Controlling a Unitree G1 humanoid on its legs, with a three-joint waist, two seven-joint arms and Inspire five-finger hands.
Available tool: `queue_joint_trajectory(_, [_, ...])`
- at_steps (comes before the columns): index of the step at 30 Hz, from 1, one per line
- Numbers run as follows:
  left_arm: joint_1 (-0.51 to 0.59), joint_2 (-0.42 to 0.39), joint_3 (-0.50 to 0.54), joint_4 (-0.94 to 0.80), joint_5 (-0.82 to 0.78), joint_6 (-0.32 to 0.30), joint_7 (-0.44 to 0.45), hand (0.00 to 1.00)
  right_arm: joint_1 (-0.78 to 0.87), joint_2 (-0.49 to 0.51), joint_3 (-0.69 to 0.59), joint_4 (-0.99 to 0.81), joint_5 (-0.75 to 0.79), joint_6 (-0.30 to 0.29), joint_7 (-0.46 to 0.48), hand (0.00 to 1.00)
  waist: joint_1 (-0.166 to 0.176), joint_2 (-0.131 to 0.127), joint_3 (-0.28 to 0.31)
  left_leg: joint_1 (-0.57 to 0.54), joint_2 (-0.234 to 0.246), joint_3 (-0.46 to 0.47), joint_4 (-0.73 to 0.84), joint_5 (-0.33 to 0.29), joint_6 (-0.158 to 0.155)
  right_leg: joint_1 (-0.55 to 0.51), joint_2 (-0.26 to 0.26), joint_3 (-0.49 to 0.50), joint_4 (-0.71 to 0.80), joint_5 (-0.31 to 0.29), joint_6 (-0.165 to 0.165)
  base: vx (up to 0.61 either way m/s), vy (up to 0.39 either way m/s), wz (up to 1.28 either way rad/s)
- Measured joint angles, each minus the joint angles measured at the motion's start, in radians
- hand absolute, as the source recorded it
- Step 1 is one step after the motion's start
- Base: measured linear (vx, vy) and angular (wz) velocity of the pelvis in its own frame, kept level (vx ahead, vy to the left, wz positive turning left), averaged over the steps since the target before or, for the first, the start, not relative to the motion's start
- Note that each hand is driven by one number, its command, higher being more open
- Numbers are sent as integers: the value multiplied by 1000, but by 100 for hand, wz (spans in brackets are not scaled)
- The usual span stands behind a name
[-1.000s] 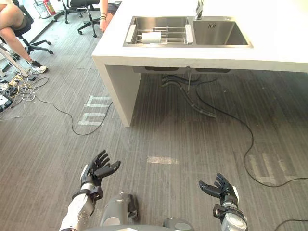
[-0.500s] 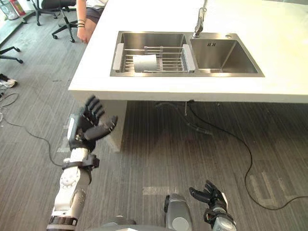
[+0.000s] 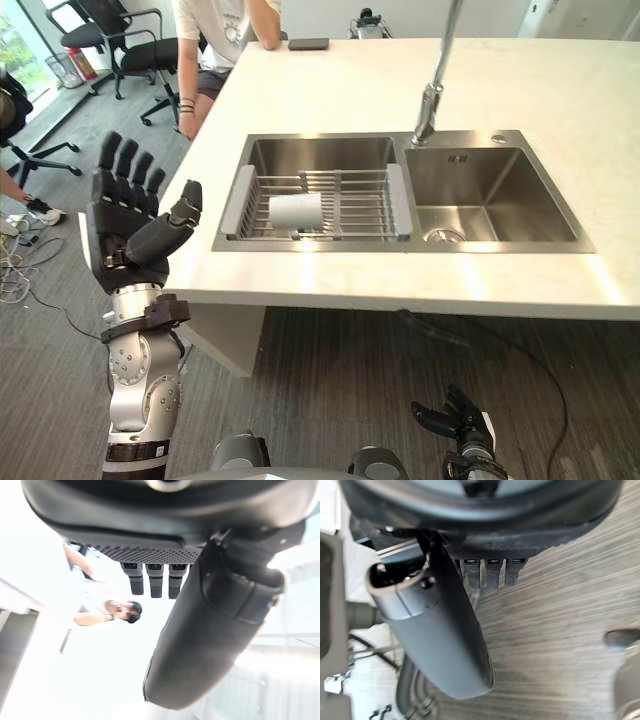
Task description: Walk over to the sink, pick up the cup, carry it to the dishwasher, place the cup inside the dishwasher, then close the dishwasher door
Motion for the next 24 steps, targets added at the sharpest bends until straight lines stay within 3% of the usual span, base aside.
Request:
queue_joint_trajectory(1, [-1, 43, -10, 21, 29, 6, -9, 90, -14, 20, 5, 25, 0, 7, 0, 90, -3, -24, -9, 35, -41, -18, -55, -17, -19, -10, -31, 30, 20, -23, 20, 146, 152, 12])
queue_joint_trajectory(2, [-1, 51, -14, 22, 36, 9, -10, 90, -12, 24, 6, 24, 0, 6, 1, 90, -3, -29, -10, 36, -47, -18, -61, -16, -17, -11, -35, 37, 18, -25, 23, 145, 150, 16])
queue_joint_trajectory(4, [2, 114, -36, 46, 66, 32, -20, 90, -19, 60, 8, 25, -1, 6, 14, 90, 2, -67, -10, 49, -71, -8, -78, -18, -13, 0, -52, 68, -5, -28, 36, 111, 100, 1])
queue_joint_trajectory(10, [0, 236, -129, 65, 182, 57, -93, 90, -24, 52, 8, 37, -36, 6, 24, 90, -5, -80, -28, 117, -77, 47, -150, -11, -19, 7, -50, 124, -25, -17, 48, 21, 8, -27])
queue_joint_trajectory(11, [-75, 357, -176, 291, 314, 110, -179, 90, -42, 21, -2, 135, -62, 15, 46, 90, -31, -62, -60, 211, -153, -28, -476, 178, 11, -22, -60, 176, -154, 107, 67, 1, -4, -7])
queue_joint_trajectory(17, [-75, 342, -177, 291, 314, 110, -178, 90, -43, 21, -2, 135, -62, 15, 45, 90, -32, -63, -60, 211, -153, -28, -476, 178, 11, -22, -60, 177, -154, 107, 67, 0, 0, 0])
queue_joint_trajectory(24, [-74, 191, -251, 303, 311, 137, -169, 90, -45, 34, -3, 108, -60, 16, 22, 90, -54, -65, -60, 228, -153, -29, -485, 182, 11, -6, -60, 173, -157, 107, 67, 0, 0, 0])
